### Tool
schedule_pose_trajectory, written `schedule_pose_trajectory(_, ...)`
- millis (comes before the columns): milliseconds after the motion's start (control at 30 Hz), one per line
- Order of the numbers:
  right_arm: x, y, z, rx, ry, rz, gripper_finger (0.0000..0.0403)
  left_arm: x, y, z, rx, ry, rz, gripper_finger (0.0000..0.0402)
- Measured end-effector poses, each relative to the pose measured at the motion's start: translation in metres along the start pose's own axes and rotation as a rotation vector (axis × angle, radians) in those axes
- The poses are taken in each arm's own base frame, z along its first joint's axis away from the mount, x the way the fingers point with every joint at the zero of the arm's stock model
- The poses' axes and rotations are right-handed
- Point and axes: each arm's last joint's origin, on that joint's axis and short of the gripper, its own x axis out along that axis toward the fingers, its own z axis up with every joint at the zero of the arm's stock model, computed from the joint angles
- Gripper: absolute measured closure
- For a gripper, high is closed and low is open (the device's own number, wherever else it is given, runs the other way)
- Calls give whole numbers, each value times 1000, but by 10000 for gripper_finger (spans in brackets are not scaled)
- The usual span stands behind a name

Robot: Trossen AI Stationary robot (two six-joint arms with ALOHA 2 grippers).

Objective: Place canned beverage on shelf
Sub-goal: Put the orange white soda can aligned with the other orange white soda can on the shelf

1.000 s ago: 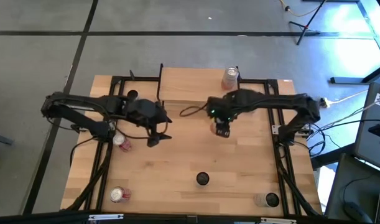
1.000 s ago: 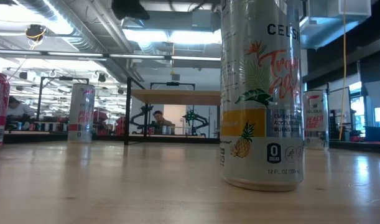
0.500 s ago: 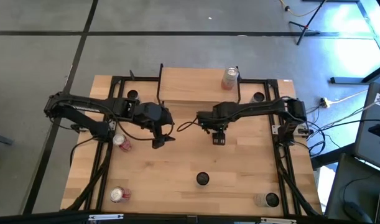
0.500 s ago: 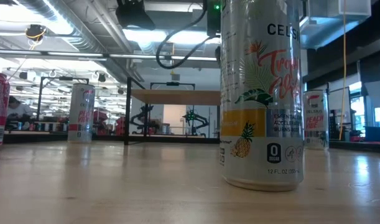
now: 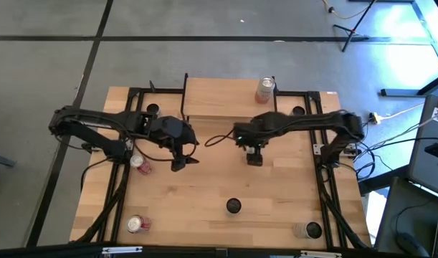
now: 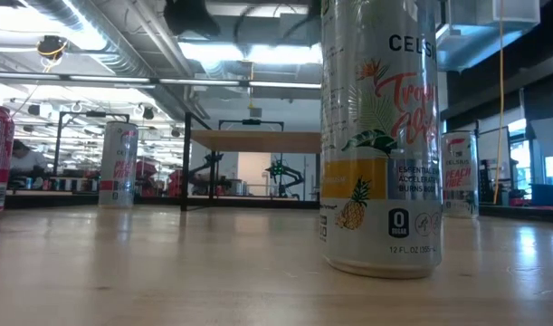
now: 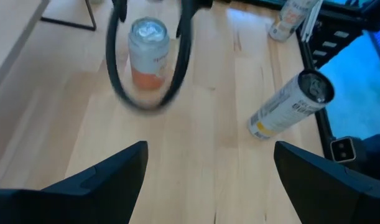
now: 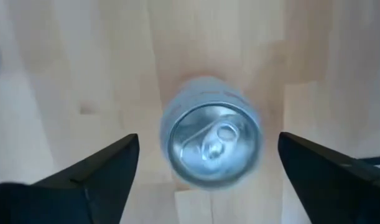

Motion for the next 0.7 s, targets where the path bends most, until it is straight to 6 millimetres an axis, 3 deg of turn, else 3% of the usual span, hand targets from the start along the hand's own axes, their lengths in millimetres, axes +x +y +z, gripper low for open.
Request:
schedule_pose_trajectory(100,-24,-1,-16,19,-138,10,53,-8,0,1,0,-25,-3,59)
schedule_pose_trajectory(200,-26,-2,-43,50,-282,26,60,-12,0,1,-1,-40,10,59)
schedule_pose_trajectory(433,-1,-6,-99,234,-620,109,64,-13,1,1,-50,-47,22,59)
schedule_pose_trajectory(533,10,-6,-110,298,-664,152,64,-13,1,1,-50,-47,22,59)
schedule_pose_trajectory(700,29,-8,-116,307,-675,68,64,-13,1,1,-76,-47,22,59)
